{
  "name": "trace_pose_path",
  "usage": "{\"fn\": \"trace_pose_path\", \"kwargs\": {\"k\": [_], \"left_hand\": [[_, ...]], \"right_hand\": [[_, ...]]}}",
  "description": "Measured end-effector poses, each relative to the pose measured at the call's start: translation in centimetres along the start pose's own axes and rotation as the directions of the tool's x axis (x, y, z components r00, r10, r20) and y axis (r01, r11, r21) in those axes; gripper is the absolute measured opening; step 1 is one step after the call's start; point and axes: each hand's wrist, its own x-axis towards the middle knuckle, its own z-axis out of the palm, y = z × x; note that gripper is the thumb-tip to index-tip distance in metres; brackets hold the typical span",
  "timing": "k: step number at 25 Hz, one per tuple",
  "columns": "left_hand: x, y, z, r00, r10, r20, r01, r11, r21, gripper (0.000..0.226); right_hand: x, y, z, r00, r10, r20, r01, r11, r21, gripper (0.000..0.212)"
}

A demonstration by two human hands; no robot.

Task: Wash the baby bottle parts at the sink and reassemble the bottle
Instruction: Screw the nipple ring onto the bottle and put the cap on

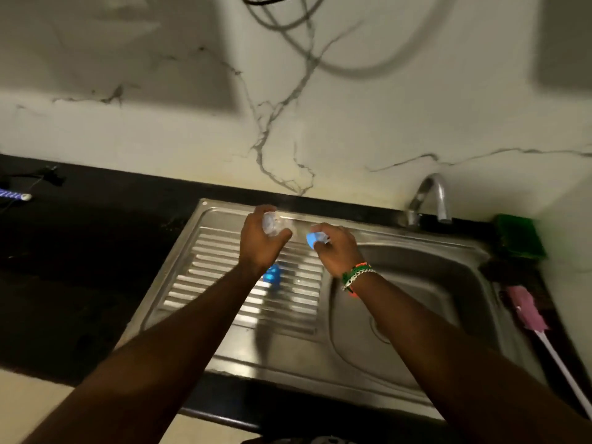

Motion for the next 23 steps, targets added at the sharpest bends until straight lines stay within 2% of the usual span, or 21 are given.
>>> {"fn": "trace_pose_path", "kwargs": {"k": [2, 4, 5, 6, 8, 9, 10, 11, 12, 13, 14, 15, 16, 18, 20, 23], "left_hand": [[-1.2, 3.4, 3.7, 1.000, -0.017, 0.013, 0.018, 0.999, -0.049, 0.041], [-2.6, 6.0, 7.1, 0.988, -0.115, 0.107, 0.131, 0.979, -0.159, 0.034], [-3.2, 7.3, 8.3, 0.962, -0.177, 0.207, 0.224, 0.948, -0.228, 0.032], [-3.6, 8.4, 9.2, 0.913, -0.214, 0.347, 0.332, 0.884, -0.329, 0.031], [-4.6, 9.3, 10.4, 0.748, -0.189, 0.637, 0.595, 0.616, -0.516, 0.037], [-5.0, 9.3, 11.1, 0.702, -0.176, 0.690, 0.620, 0.627, -0.471, 0.041], [-5.4, 8.9, 11.8, 0.694, -0.183, 0.696, 0.533, 0.780, -0.326, 0.041], [-6.3, 8.5, 13.0, 0.664, -0.263, 0.699, 0.448, 0.890, -0.090, 0.040], [-7.2, 8.3, 14.4, 0.715, -0.348, 0.606, 0.376, 0.922, 0.087, 0.041], [-8.2, 8.5, 15.4, 0.761, -0.349, 0.547, 0.313, 0.936, 0.161, 0.038], [-9.1, 9.3, 16.4, 0.785, -0.309, 0.537, 0.296, 0.948, 0.113, 0.029], [-9.8, 10.1, 17.1, 0.799, -0.269, 0.538, 0.334, 0.942, -0.026, 0.018], [-10.3, 11.0, 17.9, 0.789, -0.289, 0.542, 0.409, 0.906, -0.112, 0.013], [-11.1, 12.2, 18.8, 0.746, -0.326, 0.580, 0.525, 0.825, -0.211, 0.021], [-11.4, 13.0, 19.1, 0.699, -0.330, 0.634, 0.606, 0.745, -0.281, 0.032], [-11.9, 14.1, 18.6, 0.664, -0.317, 0.677, 0.665, 0.665, -0.341, 0.027]], "right_hand": [[-1.9, 1.7, -4.7, 0.987, 0.126, -0.095, -0.113, 0.985, 0.129, 0.026], [-3.8, 3.5, -9.7, 0.964, 0.257, -0.059, -0.232, 0.932, 0.277, 0.022], [-4.7, 4.6, -12.4, 0.955, 0.298, -0.002, -0.280, 0.899, 0.338, 0.021], [-5.8, 5.4, -15.1, 0.943, 0.324, 0.077, -0.325, 0.844, 0.427, 0.023], [-7.8, 8.4, -19.2, 0.907, 0.347, 0.239, -0.415, 0.641, 0.646, 0.021], [-9.1, 10.0, -20.5, 0.900, 0.365, 0.238, -0.433, 0.691, 0.579, 0.021], [-10.1, 11.7, -20.6, 0.902, 0.383, 0.198, -0.429, 0.840, 0.331, 0.021], [-11.1, 13.3, -20.4, 0.904, 0.397, 0.161, -0.414, 0.906, 0.087, 0.021], [-11.9, 15.0, -19.8, 0.920, 0.389, 0.049, -0.384, 0.919, -0.096, 0.020], [-12.7, 15.8, -19.3, 0.920, 0.391, -0.033, -0.392, 0.918, -0.062, 0.018], [-12.9, 16.1, -19.0, 0.930, 0.362, -0.068, -0.358, 0.931, 0.064, 0.016], [-12.6, 15.9, -19.1, 0.934, 0.349, -0.076, -0.328, 0.923, 0.199, 0.015], [-12.6, 15.2, -19.5, 0.933, 0.351, -0.082, -0.304, 0.889, 0.343, 0.019], [-12.7, 14.3, -20.4, 0.934, 0.357, -0.022, -0.296, 0.807, 0.511, 0.025], [-13.0, 13.3, -21.6, 0.954, 0.301, 0.015, -0.258, 0.790, 0.556, 0.028], [-13.9, 13.1, -23.1, 0.990, 0.139, 0.017, -0.126, 0.826, 0.550, 0.034]]}}
